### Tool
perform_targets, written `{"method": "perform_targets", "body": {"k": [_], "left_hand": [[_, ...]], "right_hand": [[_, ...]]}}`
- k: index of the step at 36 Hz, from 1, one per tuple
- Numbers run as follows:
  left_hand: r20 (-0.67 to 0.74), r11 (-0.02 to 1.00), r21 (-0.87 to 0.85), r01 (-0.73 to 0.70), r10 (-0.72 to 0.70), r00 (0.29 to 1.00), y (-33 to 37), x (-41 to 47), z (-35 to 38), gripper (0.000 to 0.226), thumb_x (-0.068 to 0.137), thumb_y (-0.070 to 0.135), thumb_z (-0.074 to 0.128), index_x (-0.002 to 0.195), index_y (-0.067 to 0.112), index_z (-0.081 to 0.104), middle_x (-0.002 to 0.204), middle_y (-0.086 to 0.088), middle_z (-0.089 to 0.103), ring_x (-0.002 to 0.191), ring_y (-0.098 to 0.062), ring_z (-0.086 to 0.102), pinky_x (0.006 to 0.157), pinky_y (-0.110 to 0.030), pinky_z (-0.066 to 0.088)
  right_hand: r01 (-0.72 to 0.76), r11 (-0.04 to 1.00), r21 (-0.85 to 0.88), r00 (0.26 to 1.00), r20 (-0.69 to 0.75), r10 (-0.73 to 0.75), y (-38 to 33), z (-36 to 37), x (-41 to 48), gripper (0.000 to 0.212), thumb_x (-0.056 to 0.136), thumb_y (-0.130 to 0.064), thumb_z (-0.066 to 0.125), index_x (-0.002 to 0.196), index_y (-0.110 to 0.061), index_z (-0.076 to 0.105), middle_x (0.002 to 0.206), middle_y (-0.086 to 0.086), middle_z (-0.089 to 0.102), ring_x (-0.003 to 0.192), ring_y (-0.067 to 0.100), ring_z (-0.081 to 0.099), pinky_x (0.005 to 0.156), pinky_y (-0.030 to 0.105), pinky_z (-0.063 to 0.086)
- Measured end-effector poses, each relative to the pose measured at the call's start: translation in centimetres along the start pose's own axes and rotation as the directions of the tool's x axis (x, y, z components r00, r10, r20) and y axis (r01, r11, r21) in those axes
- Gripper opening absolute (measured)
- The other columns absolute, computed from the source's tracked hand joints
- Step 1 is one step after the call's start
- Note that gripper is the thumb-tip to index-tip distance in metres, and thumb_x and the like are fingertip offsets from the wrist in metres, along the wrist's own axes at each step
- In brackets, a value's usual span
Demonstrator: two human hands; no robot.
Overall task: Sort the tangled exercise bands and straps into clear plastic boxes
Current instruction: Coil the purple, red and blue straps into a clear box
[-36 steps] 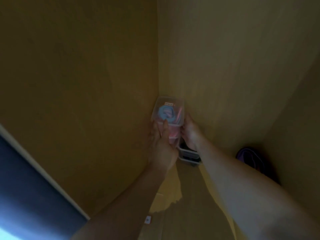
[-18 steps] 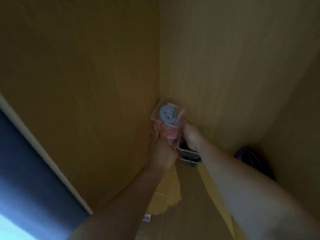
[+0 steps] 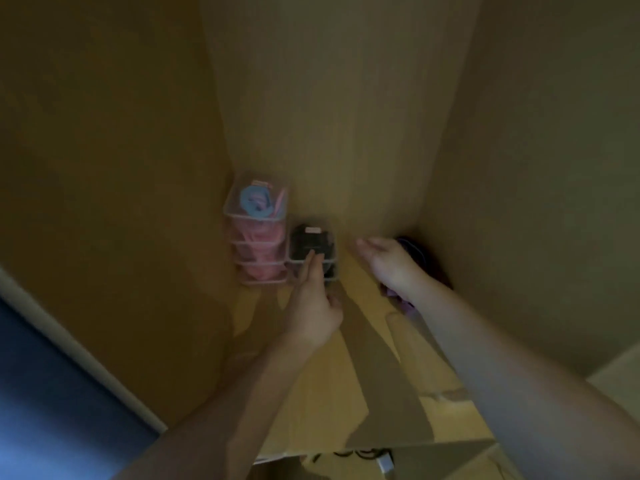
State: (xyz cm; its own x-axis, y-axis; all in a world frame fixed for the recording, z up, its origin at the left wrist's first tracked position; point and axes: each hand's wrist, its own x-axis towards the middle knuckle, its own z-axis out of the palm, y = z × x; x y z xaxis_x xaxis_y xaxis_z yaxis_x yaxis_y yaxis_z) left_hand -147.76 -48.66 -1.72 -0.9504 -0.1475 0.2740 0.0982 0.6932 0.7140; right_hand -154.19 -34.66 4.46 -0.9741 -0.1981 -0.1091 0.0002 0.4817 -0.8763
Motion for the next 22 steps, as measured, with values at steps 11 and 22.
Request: {"method": "perform_targets", "body": {"k": [11, 22], "left_hand": [[0.430, 0.985, -0.086, 0.149, -0.098, 0.898, 2.6, -6.4, 8.2, 0.026, 0.096, 0.015, 0.050, 0.120, 0.011, 0.058, 0.113, -0.002, 0.064, 0.098, -0.014, 0.060, 0.079, -0.015, 0.043], [0.453, 0.921, -0.172, 0.348, -0.240, 0.859, 3.6, -8.7, 10.8, 0.015, 0.097, 0.019, 0.051, 0.099, 0.013, 0.063, 0.090, -0.003, 0.066, 0.084, -0.020, 0.066, 0.072, -0.024, 0.049]], "right_hand": [[-0.150, 0.770, -0.620, 0.987, -0.052, 0.150, 13.5, -5.2, -10.8, 0.043, 0.101, -0.019, 0.040, 0.144, -0.017, 0.042, 0.138, 0.009, 0.053, 0.101, 0.018, 0.061, 0.080, 0.026, 0.047], [0.260, 0.530, -0.807, 0.964, 0.184, -0.192, 18.7, -4.5, -15.1, 0.042, 0.070, -0.020, 0.075, 0.111, -0.025, 0.067, 0.100, -0.006, 0.070, 0.091, 0.015, 0.066, 0.084, 0.034, 0.049]]}}
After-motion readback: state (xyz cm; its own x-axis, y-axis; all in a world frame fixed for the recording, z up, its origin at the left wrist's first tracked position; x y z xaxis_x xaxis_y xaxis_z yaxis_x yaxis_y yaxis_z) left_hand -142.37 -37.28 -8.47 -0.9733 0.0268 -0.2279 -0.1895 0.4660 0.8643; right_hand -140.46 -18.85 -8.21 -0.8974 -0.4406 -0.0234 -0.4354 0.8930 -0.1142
